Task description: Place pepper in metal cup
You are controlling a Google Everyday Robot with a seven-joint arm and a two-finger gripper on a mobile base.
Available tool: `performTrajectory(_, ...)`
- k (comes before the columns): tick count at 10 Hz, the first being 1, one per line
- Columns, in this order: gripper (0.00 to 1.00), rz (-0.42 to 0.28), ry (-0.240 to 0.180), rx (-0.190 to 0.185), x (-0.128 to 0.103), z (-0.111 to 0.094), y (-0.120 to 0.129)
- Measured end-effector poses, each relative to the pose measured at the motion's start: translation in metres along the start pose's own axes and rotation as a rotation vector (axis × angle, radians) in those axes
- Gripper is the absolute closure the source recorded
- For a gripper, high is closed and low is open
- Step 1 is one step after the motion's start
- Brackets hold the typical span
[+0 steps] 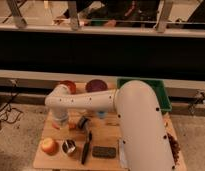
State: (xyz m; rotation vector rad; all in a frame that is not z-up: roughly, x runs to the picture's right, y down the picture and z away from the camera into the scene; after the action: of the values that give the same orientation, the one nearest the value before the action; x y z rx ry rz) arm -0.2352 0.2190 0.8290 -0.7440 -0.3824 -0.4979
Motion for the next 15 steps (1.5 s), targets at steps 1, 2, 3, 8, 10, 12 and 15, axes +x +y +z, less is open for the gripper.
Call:
performTrajectory(1, 0.20, -0.001, -0.001, -0.002, 0.0002, 0.0017, -0.0001)
performTrajectory(2, 0.20, -0.001, -0.001, -0.005, 0.0007, 0.0035, 0.0005)
performTrajectory(3, 0.20, -0.002, -0.001, -0.007, 0.0013, 0.0053, 0.0015)
performTrajectory(8, 0.22, -0.017, -0.020, 0.015, -0.0023, 0.0070, 0.0011)
performTrajectory(10, 0.38, -0.020, -0.023, 0.020, -0.0036, 0.0071, 0.0012)
performTrajectory(12, 0.42, -0.023, -0.028, 0.021, -0.0055, 0.0065, 0.0015)
performTrajectory(15, 0.42, -0.030, -0.029, 0.026, -0.0055, 0.0058, 0.0009)
